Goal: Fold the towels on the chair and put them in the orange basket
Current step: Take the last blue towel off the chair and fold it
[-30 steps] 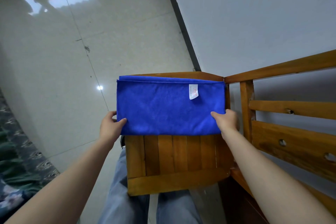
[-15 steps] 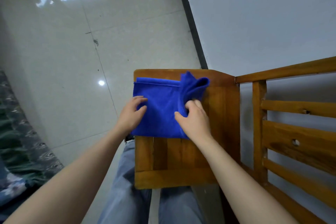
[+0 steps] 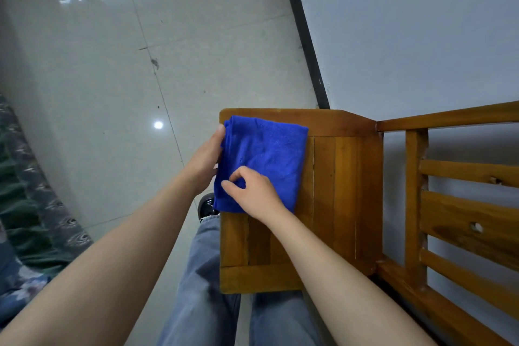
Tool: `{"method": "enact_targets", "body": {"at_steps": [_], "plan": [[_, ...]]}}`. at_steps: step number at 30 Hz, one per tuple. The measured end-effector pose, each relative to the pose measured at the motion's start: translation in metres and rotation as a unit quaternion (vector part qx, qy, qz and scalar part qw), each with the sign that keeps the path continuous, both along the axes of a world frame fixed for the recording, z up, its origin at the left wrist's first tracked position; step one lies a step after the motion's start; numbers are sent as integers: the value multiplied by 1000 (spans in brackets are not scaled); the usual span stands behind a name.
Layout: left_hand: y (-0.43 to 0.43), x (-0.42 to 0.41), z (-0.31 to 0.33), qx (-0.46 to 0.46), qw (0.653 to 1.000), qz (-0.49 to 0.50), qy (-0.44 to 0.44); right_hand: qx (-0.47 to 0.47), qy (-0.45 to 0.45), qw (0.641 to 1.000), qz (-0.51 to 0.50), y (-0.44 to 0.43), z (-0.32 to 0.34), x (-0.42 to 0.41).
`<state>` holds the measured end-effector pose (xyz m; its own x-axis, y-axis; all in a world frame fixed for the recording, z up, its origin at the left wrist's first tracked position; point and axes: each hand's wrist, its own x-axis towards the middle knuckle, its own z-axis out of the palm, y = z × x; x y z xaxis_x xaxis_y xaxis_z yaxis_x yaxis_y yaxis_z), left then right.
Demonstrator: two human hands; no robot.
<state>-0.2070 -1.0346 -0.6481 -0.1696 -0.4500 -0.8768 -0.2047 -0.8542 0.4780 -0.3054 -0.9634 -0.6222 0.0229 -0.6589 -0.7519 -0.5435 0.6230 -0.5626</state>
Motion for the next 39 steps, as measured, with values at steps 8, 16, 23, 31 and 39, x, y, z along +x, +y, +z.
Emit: {"method": "enact_targets", "body": {"at_steps": [8,16,23,31,39], "plan": [[15,-11,-9,-236,950,-25,-203,-121,226,954,152,12,-6,-46],[42,-13,-30,-496,669,-395,-387,-96,274,880,375,19,-42,-65],[23,-7,-41,-342,646,-590,-344,-88,231,875,416,6,-47,-80],[70,22,-46,-580,515,-562,-287,-240,302,852,354,69,-56,-88],[103,26,-52,-494,516,-638,-287,-215,314,863,331,100,-66,-74]]}}
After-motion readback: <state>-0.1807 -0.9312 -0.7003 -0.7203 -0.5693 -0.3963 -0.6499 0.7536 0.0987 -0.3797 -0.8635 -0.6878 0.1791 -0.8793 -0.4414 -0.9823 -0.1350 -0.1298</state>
